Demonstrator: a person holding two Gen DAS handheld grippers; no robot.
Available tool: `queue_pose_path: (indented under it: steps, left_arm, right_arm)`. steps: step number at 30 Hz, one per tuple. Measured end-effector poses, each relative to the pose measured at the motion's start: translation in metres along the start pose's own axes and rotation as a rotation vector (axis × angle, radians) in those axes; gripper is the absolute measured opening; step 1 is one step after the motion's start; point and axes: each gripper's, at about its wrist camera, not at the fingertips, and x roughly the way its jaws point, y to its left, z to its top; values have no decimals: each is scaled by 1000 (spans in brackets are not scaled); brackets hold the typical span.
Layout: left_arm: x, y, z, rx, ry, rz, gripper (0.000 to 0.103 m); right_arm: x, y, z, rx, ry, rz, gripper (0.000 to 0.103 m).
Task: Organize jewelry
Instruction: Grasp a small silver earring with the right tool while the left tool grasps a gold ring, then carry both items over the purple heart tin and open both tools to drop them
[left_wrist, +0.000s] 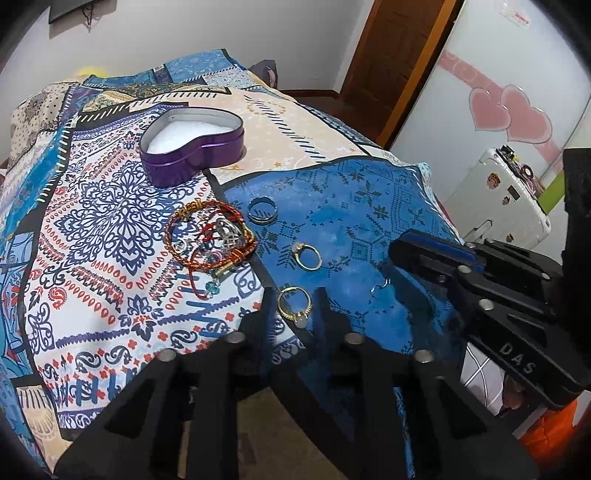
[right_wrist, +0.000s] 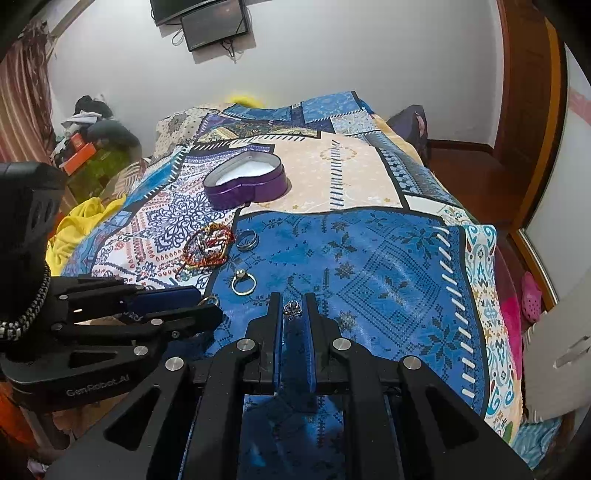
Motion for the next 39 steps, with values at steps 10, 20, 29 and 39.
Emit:
queue_pose_path:
  steps: [10, 20, 29, 39]
  left_arm:
    - [-22, 1, 5, 2, -65, 32, 18]
    - [-60, 16, 33, 5, -184, 66, 18]
    - [-80, 39, 67, -3, -269, 119, 18]
    - [-62, 63, 88, 5, -256, 169, 18]
  right_arm:
    - [-12, 5, 18, -13, -58, -4, 9]
    - [-25, 22, 48, -52, -140, -1, 9]
    - [-23, 40, 84, -98, -217, 2, 9]
    - [13, 43, 112, -132, -171, 14, 9]
